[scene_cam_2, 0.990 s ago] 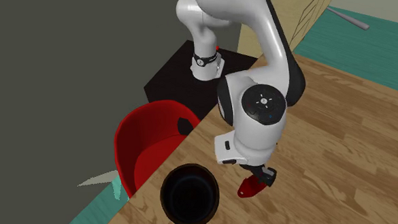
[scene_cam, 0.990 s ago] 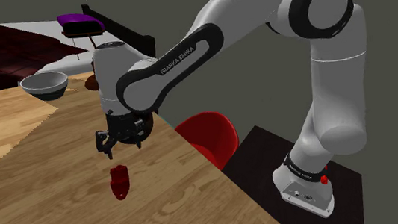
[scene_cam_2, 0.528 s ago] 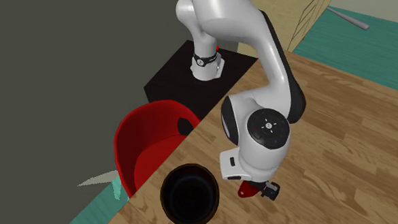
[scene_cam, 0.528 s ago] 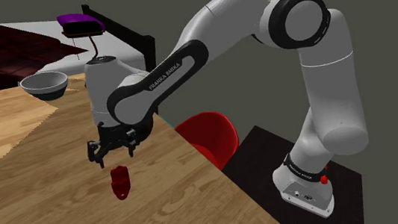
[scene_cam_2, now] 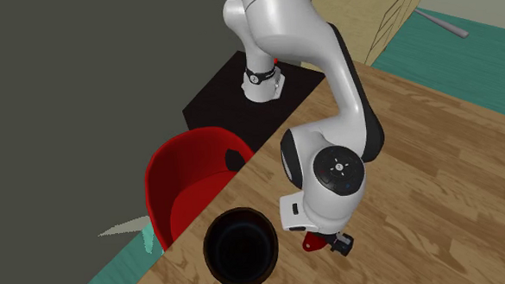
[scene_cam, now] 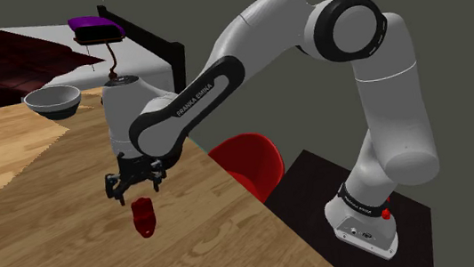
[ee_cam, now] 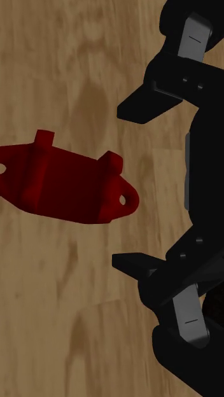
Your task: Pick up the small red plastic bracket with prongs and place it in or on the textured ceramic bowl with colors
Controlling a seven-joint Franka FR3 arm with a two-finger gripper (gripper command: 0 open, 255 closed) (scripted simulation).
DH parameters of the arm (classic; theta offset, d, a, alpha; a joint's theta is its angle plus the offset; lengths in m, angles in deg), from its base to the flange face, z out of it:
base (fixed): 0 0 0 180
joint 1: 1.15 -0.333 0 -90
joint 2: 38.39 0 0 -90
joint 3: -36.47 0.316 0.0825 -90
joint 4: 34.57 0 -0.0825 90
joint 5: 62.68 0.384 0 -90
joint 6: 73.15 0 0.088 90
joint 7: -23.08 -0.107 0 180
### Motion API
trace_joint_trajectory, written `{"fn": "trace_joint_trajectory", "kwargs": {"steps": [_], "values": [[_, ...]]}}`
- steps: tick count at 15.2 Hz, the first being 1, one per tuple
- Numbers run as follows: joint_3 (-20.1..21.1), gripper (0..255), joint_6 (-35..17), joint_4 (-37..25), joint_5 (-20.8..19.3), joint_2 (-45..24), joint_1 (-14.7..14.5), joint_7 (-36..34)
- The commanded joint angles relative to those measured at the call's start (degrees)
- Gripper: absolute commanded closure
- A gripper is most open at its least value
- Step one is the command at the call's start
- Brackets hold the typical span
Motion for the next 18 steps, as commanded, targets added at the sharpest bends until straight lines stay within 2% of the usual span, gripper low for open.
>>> {"fn": "trace_joint_trajectory", "kwargs": {"steps": [1,2,3,12,13,14,15,18], "values": [[0.0,0,0.0,0.0,0.0,0.0,0.0,0.0],[0.0,0,0.0,0.0,0.0,0.0,0.0,0.0],[0.0,255,0.0,0.0,0.0,0.0,0.0,0.0],[0.0,255,0.0,0.0,0.0,0.0,0.0,0.0],[0.0,0,0.0,0.0,0.0,0.0,0.0,0.0],[-3.1,0,0.2,0.9,-3.0,1.6,-4.8,-10.4],[-5.1,0,0.8,1.0,-4.3,2.2,-7.8,-15.7],[-5.5,0,-0.8,1.0,-4.8,0.6,-8.1,-16.1]]}}
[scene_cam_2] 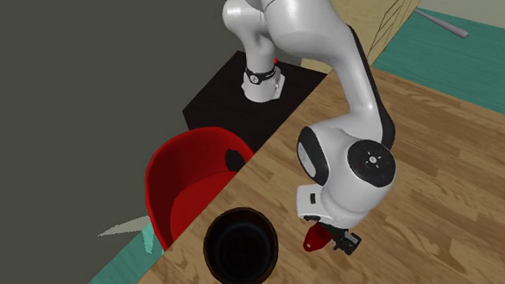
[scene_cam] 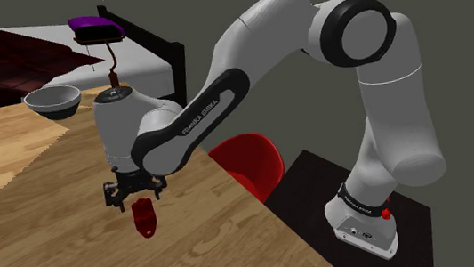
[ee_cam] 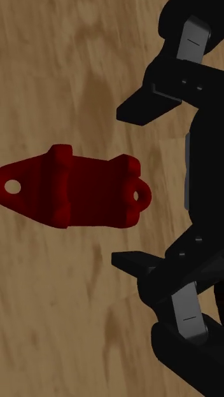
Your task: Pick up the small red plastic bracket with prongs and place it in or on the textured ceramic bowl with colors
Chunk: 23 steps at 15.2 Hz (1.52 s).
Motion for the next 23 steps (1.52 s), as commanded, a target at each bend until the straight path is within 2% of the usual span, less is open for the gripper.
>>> {"fn": "trace_joint_trajectory", "kwargs": {"steps": [1,5,12,13,23], "values": [[-0.5,0,-0.9,0.1,-0.6,-0.9,-0.6,-1.2],[-1.1,0,-2.7,-0.1,-1.2,-2.8,-1.0,-1.6],[-1.1,0,-2.7,-0.1,-1.2,-2.8,-1.0,-1.6],[-1.1,255,-2.7,-0.1,-1.2,-2.8,-1.0,-1.6],[-0.9,255,-2.2,0.0,-1.0,-2.3,-0.9,-1.5]]}}
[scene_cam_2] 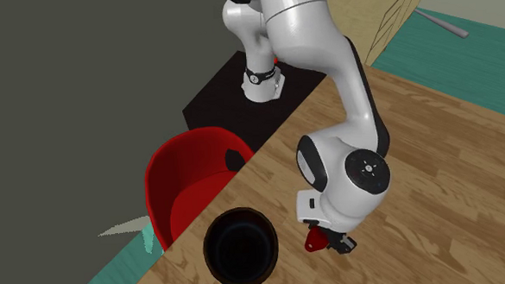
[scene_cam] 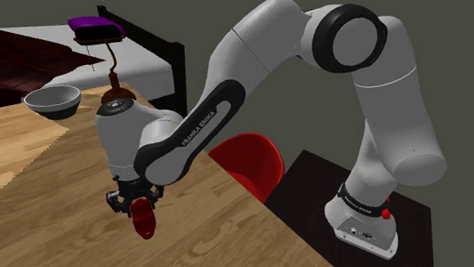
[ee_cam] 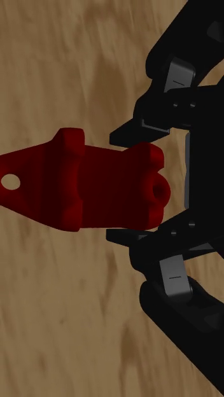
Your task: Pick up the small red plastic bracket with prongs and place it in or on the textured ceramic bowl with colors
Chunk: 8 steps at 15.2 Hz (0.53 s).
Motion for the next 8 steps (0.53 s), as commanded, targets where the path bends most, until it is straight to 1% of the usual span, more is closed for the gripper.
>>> {"fn": "trace_joint_trajectory", "kwargs": {"steps": [1,8], "values": [[0.2,255,0.8,0.3,0.3,0.8,0.2,0.1],[1.1,255,4.5,0.1,1.6,4.5,0.9,0.9]]}}
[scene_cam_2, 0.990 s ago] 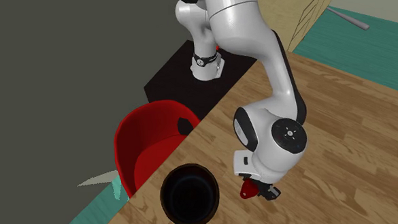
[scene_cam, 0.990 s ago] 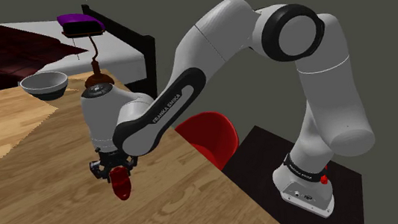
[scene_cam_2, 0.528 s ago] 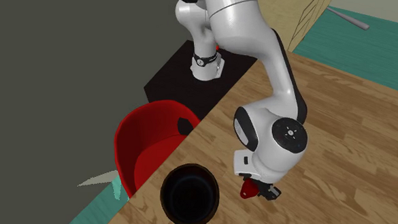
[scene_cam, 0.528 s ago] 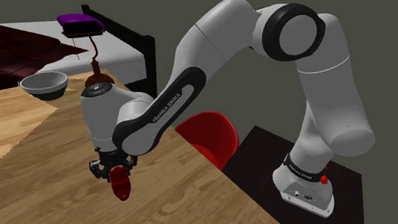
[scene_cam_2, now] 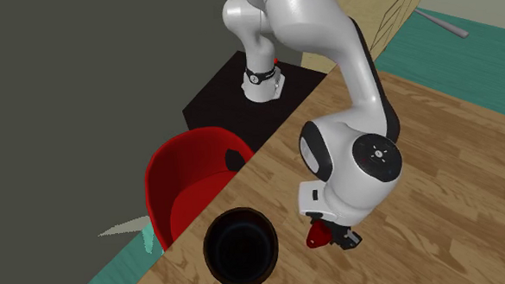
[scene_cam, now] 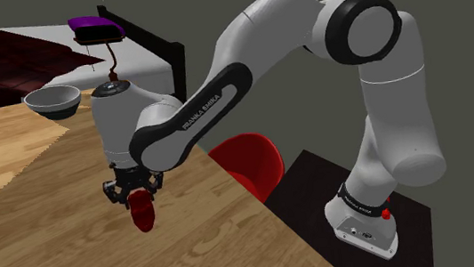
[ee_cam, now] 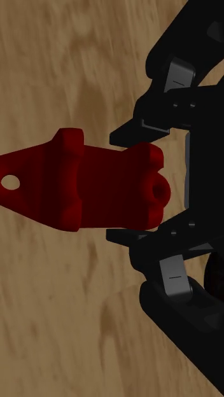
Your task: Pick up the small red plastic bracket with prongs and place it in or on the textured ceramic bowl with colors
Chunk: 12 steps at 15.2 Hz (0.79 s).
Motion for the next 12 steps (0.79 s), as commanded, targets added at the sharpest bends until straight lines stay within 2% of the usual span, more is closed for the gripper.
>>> {"fn": "trace_joint_trajectory", "kwargs": {"steps": [1,12], "values": [[0.2,255,1.1,-0.1,0.4,1.0,0.2,0.2],[1.4,255,7.4,-1.8,2.3,5.8,1.0,1.4]]}}
